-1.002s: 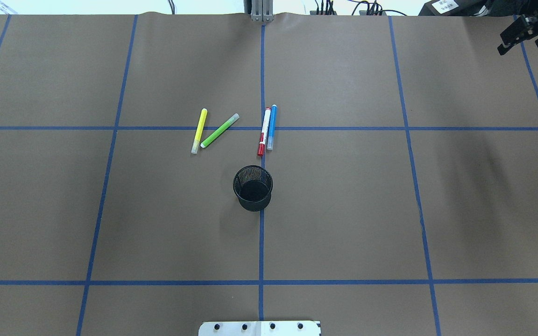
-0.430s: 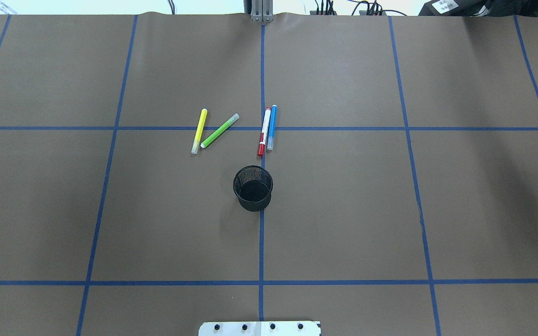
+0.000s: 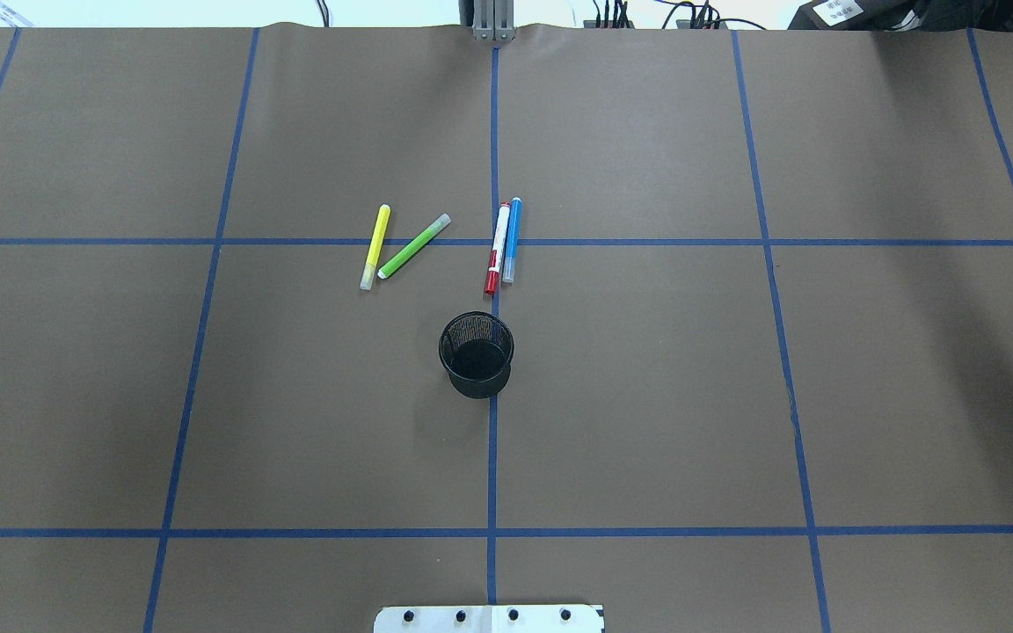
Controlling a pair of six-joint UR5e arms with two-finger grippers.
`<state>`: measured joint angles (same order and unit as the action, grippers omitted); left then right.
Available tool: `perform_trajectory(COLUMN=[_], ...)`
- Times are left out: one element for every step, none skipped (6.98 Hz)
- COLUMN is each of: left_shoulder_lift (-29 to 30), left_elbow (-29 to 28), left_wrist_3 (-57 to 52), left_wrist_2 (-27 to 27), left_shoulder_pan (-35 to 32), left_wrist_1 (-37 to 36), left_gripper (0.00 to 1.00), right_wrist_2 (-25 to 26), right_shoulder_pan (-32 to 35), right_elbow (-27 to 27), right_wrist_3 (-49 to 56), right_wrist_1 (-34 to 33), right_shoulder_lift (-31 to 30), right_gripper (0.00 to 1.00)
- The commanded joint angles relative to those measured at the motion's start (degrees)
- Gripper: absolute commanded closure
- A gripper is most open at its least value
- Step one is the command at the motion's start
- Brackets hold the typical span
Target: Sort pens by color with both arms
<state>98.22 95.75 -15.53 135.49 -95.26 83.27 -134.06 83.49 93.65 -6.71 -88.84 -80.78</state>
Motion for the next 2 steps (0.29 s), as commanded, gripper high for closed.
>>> perform_trajectory(left_shoulder_lift=[-0.4,-0.3], left_elbow=[0.4,0.2], left_wrist_3=[0.0,0.0], left_wrist_2=[-0.1,-0.1], left_shoulder_pan=[-0.2,-0.2], left_wrist_1=[-0.1,-0.1], left_gripper=[0.01,0.01], right_wrist_2=[0.4,0.4], right_shoulder_pan=[0.1,0.1], right_elbow=[0.7,0.4], right_wrist_3=[-0.3,-0.3], right_wrist_1=[-0.1,-0.2], right_shoulder_lift=[-1.3,-1.1], right_gripper=[0.01,0.01])
